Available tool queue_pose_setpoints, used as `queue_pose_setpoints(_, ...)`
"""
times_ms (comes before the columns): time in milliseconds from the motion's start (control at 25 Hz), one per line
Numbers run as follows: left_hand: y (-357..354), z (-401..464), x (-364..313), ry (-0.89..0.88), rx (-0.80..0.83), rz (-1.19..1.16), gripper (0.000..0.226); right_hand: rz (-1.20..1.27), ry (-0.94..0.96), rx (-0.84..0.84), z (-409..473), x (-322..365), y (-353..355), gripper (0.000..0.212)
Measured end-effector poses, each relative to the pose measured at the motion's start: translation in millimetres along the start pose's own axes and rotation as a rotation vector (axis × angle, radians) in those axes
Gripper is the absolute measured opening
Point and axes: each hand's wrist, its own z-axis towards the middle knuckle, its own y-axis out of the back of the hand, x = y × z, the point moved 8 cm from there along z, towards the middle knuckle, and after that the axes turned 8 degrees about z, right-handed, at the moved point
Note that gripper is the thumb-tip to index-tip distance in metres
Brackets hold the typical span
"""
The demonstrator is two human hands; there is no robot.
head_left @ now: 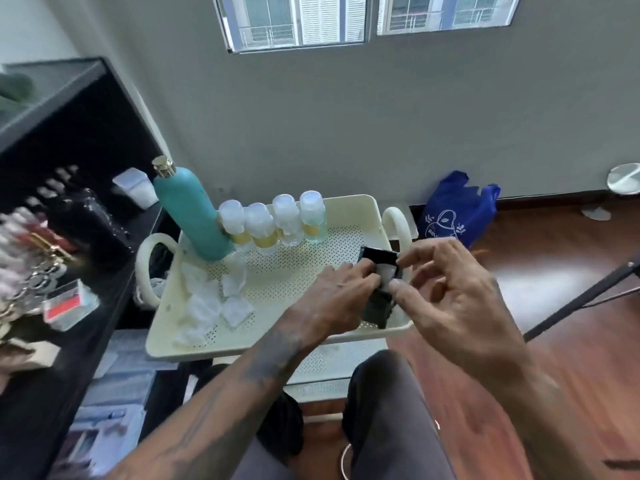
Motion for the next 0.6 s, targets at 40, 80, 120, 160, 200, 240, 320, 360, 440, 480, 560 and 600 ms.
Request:
queue_pose_setpoints(40, 4, -9, 0, -0.020, -0.071, 0.002, 0.047, -0.133, -0.033, 0.052, 12, -23, -3, 0.042)
queue_pose_setpoints(80, 8, -19, 1, -0.048, -0.147, -0.002, 0.052, -0.265, -0.113, 0.174, 20, -46, -14, 0.062)
queue_pose_setpoints(120, 12, -32, 7, -0.070, -0.216, -0.011, 0.054, -0.320, -0.197, 0.307, 32, -65, -26, 0.077)
queue_pose_setpoints(160, 16, -45, 19, -0.064, -0.289, -0.026, 0.052, -0.358, -0.258, 0.405, 37, -76, -37, 0.085)
queue_pose_setpoints(200, 17, -59, 39, -0.011, -0.360, -0.049, 0.047, -0.361, -0.274, 0.449, 43, -82, -43, 0.088)
queue_pose_setpoints(240, 14, -73, 64, 0.094, -0.396, -0.087, 0.040, -0.362, -0.276, 0.471, 49, -86, -45, 0.088)
queue_pose_setpoints(320, -13, -100, 127, 0.424, -0.267, -0.188, 0.028, -0.343, -0.306, 0.509, 55, -91, -49, 0.088)
queue_pose_setpoints(360, -35, -113, 154, 0.569, -0.127, -0.226, 0.027, -0.330, -0.330, 0.507, 60, -92, -50, 0.088)
queue_pose_setpoints(440, -73, -131, 184, 0.682, 0.124, -0.249, 0.032, -0.301, -0.352, 0.496, 68, -91, -54, 0.087)
queue_pose_setpoints(480, -85, -135, 191, 0.693, 0.171, -0.259, 0.034, -0.290, -0.358, 0.491, 70, -90, -57, 0.087)
queue_pose_setpoints(560, -95, -137, 198, 0.716, 0.132, -0.318, 0.033, -0.272, -0.367, 0.491, 74, -87, -64, 0.088)
queue_pose_setpoints(600, -98, -138, 201, 0.732, 0.084, -0.351, 0.029, -0.265, -0.371, 0.489, 77, -87, -68, 0.089)
